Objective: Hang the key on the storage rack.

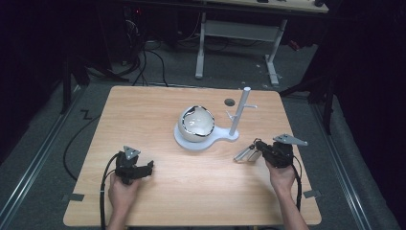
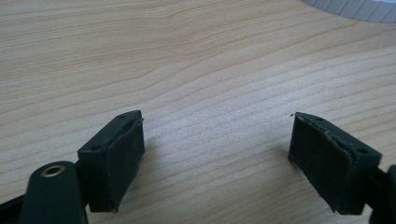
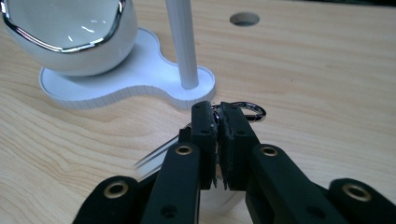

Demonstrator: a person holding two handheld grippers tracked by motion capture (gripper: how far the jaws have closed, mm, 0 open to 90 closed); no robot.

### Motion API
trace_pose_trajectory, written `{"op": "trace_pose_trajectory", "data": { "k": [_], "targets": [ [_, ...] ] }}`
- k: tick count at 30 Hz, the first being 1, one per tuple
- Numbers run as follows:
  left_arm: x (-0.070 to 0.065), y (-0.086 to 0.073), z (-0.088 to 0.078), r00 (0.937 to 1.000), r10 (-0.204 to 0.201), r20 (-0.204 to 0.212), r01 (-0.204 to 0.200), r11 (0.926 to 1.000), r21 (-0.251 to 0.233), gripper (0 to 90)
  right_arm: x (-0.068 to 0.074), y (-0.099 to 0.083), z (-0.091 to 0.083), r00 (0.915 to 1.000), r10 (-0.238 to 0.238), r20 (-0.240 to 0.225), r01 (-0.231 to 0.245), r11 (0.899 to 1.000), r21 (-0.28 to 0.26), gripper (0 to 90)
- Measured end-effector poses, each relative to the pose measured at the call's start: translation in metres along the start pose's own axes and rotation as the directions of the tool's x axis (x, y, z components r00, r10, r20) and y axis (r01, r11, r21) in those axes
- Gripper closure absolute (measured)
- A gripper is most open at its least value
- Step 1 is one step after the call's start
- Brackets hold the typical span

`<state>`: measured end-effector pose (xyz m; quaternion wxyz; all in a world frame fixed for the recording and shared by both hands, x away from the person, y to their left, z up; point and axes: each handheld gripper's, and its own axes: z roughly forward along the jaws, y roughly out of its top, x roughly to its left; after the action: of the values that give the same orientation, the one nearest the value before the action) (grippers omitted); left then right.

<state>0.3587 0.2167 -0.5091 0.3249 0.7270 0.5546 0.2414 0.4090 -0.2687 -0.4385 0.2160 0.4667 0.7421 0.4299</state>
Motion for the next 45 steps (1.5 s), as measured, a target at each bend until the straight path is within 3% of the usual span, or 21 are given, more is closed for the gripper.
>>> {"op": "trace_pose_trajectory", "data": {
  "k": [11,20,45],
  "targets": [
    [0.000,0.000,0.000,1.0000,0.000,-0.001,0.000,1.0000,0.002,18.7,-0.001,0.012,-0.019,0.9987,-0.050,0.005,0.050,0.997,-0.054,85.5],
    [0.000,0.000,0.000,1.0000,0.000,0.000,0.000,1.0000,0.000,18.7,-0.001,0.014,-0.025,0.9977,-0.068,0.000,0.068,0.996,-0.063,85.5],
    [0.000,0.000,0.000,1.0000,0.000,0.000,0.000,1.0000,0.000,18.7,0.006,0.050,-0.041,0.9885,-0.150,-0.018,0.147,0.982,-0.116,85.5]
  ]
}}
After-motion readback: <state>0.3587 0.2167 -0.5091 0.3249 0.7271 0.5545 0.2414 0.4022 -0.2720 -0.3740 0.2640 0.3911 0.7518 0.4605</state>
